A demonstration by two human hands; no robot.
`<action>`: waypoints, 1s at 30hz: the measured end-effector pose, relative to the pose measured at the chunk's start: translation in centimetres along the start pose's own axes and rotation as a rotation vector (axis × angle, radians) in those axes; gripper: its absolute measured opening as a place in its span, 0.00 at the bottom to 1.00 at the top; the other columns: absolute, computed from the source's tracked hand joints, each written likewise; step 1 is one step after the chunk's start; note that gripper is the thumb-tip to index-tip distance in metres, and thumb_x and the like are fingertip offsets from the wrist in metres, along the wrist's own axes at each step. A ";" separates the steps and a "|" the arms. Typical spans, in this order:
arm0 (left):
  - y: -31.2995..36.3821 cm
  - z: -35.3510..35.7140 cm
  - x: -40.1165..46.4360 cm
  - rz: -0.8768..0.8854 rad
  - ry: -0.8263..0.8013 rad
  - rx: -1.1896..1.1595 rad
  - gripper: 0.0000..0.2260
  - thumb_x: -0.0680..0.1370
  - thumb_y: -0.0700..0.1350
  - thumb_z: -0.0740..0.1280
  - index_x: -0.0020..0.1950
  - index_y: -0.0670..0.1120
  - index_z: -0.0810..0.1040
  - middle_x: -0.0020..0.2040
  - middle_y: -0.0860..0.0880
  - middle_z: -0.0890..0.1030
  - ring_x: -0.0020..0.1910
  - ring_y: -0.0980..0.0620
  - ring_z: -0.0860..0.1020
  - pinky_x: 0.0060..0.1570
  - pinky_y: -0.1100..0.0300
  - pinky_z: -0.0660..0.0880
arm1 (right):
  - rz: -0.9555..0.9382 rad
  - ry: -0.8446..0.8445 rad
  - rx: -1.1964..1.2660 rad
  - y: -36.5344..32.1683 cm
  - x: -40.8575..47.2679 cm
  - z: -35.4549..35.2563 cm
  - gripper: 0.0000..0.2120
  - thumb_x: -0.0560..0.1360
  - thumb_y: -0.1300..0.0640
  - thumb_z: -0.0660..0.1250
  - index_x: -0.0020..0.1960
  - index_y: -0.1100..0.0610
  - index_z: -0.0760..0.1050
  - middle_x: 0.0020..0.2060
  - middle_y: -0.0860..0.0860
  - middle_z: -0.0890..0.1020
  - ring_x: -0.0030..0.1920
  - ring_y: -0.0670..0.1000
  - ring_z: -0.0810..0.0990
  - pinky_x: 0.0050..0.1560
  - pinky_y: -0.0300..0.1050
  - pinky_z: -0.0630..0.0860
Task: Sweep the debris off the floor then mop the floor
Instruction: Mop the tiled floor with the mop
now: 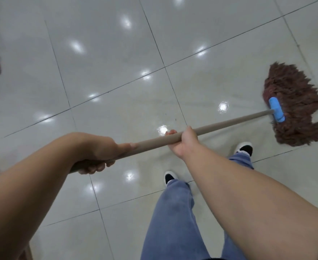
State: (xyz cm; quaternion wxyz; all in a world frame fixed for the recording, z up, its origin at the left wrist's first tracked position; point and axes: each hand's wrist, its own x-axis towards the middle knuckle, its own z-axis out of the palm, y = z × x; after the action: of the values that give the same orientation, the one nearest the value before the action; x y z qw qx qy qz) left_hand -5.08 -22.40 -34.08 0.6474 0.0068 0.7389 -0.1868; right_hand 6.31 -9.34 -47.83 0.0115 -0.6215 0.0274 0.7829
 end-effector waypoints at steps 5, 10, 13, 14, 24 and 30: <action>9.4 0.1 -0.9 0.018 0.018 0.041 0.32 0.69 0.75 0.52 0.35 0.44 0.66 0.18 0.51 0.66 0.17 0.52 0.63 0.23 0.68 0.64 | -0.036 0.000 0.038 -8.7 0.8 -2.6 0.18 0.82 0.45 0.51 0.42 0.60 0.61 0.31 0.54 0.67 0.27 0.50 0.67 0.29 0.45 0.72; 27.8 -0.2 -3.9 0.043 0.034 0.057 0.31 0.69 0.74 0.53 0.33 0.44 0.64 0.17 0.51 0.65 0.14 0.53 0.61 0.20 0.72 0.62 | -0.106 0.010 0.133 -26.3 1.1 -7.2 0.19 0.81 0.45 0.53 0.40 0.59 0.60 0.30 0.55 0.67 0.25 0.51 0.68 0.23 0.41 0.77; 40.7 -0.6 -6.6 0.071 0.018 0.076 0.31 0.69 0.74 0.53 0.33 0.45 0.64 0.17 0.51 0.65 0.14 0.53 0.62 0.20 0.71 0.62 | -0.186 0.038 0.178 -38.5 0.4 -10.1 0.17 0.81 0.45 0.54 0.45 0.59 0.62 0.30 0.56 0.69 0.19 0.50 0.71 0.31 0.45 0.79; 45.1 -0.6 -7.7 0.081 0.010 0.083 0.31 0.69 0.74 0.53 0.34 0.44 0.65 0.18 0.50 0.65 0.15 0.53 0.63 0.19 0.70 0.62 | -0.225 0.067 0.199 -42.6 0.1 -11.2 0.17 0.81 0.44 0.54 0.49 0.59 0.62 0.31 0.56 0.70 0.18 0.50 0.73 0.37 0.47 0.78; 78.9 3.3 -16.2 0.329 0.036 0.067 0.27 0.74 0.69 0.52 0.39 0.44 0.66 0.13 0.51 0.65 0.10 0.54 0.62 0.19 0.73 0.64 | -0.300 0.208 0.347 -73.2 -4.5 -20.6 0.16 0.81 0.48 0.52 0.41 0.59 0.61 0.29 0.53 0.68 0.16 0.49 0.67 0.19 0.33 0.71; 86.6 4.1 -17.4 0.312 0.008 0.056 0.28 0.72 0.70 0.55 0.36 0.44 0.68 0.15 0.51 0.66 0.14 0.55 0.63 0.22 0.71 0.64 | -0.243 0.316 0.214 -81.1 -4.7 -23.2 0.18 0.82 0.51 0.48 0.39 0.61 0.61 0.29 0.53 0.70 0.26 0.50 0.68 0.17 0.37 0.72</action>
State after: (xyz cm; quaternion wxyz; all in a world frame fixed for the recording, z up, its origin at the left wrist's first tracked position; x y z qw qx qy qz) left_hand 23.50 61.06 -40.87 0.6651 0.1403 0.7260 -0.1043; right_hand 34.20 70.38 -50.82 0.1670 -0.7305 0.0368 0.6611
